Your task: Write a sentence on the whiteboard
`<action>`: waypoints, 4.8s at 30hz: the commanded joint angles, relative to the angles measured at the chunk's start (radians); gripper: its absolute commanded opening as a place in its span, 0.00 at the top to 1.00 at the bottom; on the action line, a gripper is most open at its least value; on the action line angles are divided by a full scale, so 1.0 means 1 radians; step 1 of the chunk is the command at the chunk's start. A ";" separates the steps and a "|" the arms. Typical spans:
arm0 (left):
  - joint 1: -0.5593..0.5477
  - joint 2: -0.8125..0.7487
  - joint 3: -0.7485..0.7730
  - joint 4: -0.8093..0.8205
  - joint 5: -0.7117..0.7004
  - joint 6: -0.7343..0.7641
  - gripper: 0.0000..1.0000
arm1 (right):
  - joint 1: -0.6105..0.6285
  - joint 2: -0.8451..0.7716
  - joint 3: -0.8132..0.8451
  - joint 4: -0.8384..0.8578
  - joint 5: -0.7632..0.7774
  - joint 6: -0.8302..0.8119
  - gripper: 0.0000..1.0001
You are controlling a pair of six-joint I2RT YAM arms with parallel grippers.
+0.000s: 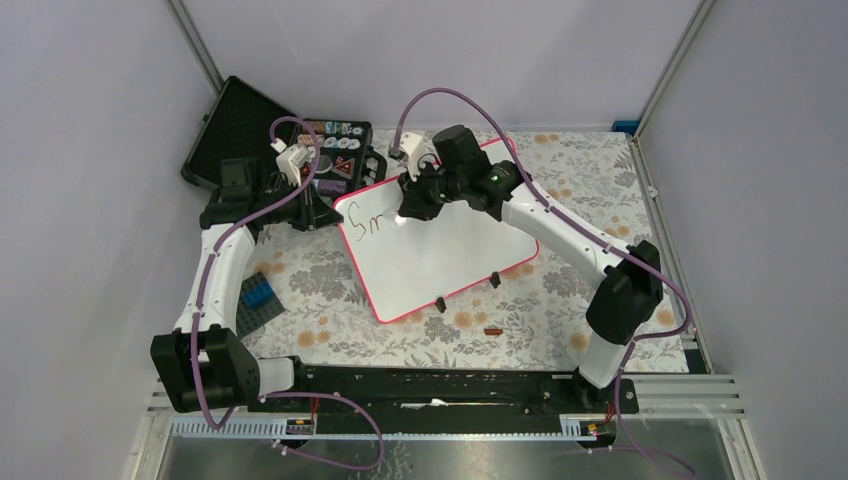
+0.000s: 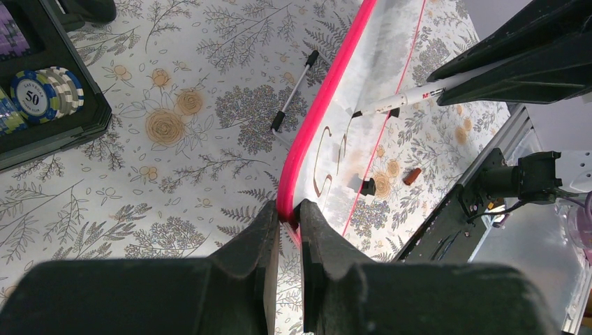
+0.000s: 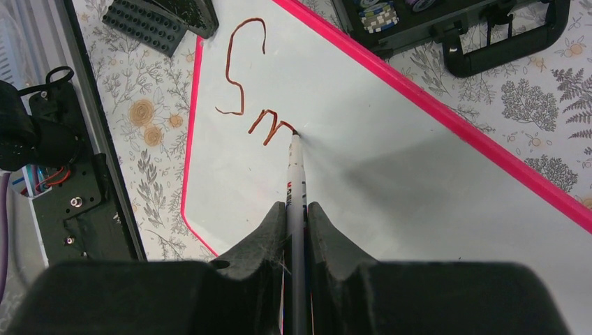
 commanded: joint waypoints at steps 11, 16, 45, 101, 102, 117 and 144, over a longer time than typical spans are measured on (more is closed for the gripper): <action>0.004 -0.033 0.000 0.058 -0.008 0.029 1.00 | -0.019 -0.030 -0.077 0.007 -0.007 -0.036 1.00; 0.003 -0.031 0.000 0.058 -0.008 0.031 1.00 | -0.013 -0.039 -0.068 0.003 -0.028 -0.036 1.00; 0.003 -0.035 -0.004 0.058 -0.003 0.032 1.00 | -0.034 -0.037 0.001 0.027 -0.068 0.001 1.00; 0.003 -0.033 -0.002 0.058 -0.008 0.031 1.00 | -0.041 -0.060 -0.085 0.009 -0.042 -0.049 1.00; 0.004 -0.033 -0.002 0.058 -0.008 0.032 1.00 | -0.041 -0.062 -0.089 0.009 -0.041 -0.051 1.00; 0.003 -0.031 -0.001 0.058 -0.008 0.031 1.00 | -0.042 -0.082 -0.092 -0.006 -0.018 -0.071 1.00; 0.003 -0.036 -0.004 0.058 -0.001 0.031 1.00 | -0.042 -0.023 0.084 -0.029 -0.032 -0.031 1.00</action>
